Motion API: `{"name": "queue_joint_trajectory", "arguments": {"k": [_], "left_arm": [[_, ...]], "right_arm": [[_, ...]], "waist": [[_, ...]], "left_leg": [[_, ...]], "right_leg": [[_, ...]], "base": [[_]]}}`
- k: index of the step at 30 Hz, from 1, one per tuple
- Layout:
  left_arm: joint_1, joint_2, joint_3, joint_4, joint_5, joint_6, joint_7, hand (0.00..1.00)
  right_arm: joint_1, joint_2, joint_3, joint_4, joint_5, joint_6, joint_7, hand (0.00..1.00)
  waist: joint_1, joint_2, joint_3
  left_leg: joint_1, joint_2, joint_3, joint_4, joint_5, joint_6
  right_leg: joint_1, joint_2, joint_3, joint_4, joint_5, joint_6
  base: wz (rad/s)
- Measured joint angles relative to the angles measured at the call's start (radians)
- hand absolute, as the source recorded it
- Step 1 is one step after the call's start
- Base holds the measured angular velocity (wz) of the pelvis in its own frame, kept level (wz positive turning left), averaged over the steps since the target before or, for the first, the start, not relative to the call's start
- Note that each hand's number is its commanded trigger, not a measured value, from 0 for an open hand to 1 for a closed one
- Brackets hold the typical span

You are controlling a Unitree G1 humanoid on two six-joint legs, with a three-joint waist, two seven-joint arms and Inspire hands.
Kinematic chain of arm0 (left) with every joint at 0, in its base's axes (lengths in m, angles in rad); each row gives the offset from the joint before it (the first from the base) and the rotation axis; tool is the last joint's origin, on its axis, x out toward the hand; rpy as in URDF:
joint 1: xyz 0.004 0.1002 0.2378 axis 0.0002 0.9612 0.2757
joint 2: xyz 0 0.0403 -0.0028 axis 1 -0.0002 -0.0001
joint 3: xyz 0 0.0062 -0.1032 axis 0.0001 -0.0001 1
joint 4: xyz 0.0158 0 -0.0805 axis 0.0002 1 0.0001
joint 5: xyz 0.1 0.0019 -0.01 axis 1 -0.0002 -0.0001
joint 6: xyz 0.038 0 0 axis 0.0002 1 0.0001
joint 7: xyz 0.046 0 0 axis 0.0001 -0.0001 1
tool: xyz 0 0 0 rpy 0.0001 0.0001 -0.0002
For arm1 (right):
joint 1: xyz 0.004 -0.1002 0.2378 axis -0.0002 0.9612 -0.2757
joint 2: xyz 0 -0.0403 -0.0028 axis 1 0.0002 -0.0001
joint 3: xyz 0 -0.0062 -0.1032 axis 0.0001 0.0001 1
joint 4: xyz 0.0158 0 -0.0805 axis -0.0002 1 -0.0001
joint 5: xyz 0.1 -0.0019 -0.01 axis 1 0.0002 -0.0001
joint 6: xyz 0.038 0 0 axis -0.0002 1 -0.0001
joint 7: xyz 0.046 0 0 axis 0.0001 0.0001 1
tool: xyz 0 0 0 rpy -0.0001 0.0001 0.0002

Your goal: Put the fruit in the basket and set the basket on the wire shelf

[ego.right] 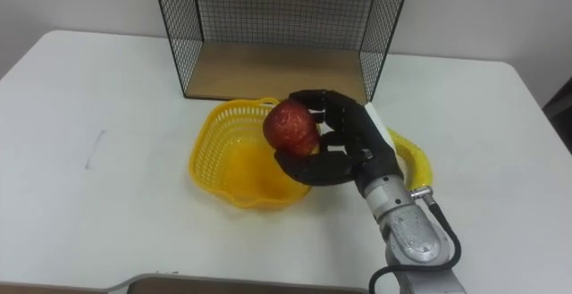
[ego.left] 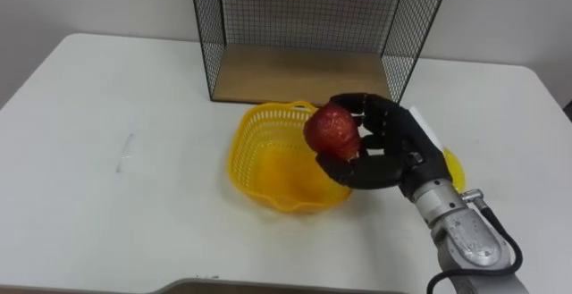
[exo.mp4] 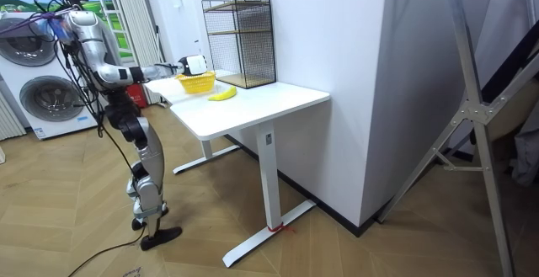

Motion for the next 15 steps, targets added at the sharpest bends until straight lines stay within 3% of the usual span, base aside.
{"name": "queue_joint_trajectory", "arguments": {"k": [15], "left_arm": [[-0.017, 0.003, -0.038, 0.01, 0.0, 0.005, -0.021, 0.0]], "right_arm": [[0.0, 0.001, 0.032, 0.0, -0.043, 0.004, 0.03, 0.0]], "waist": [[0.012, -0.009, 0.0025]], "left_leg": [[-0.004, 0.0, -0.001, 0.0, 0.0, 0.0]], "right_leg": [[-0.002, 0.003, 0.001, 0.0, 0.0, 0.0]], "base": [[0.0]]}}
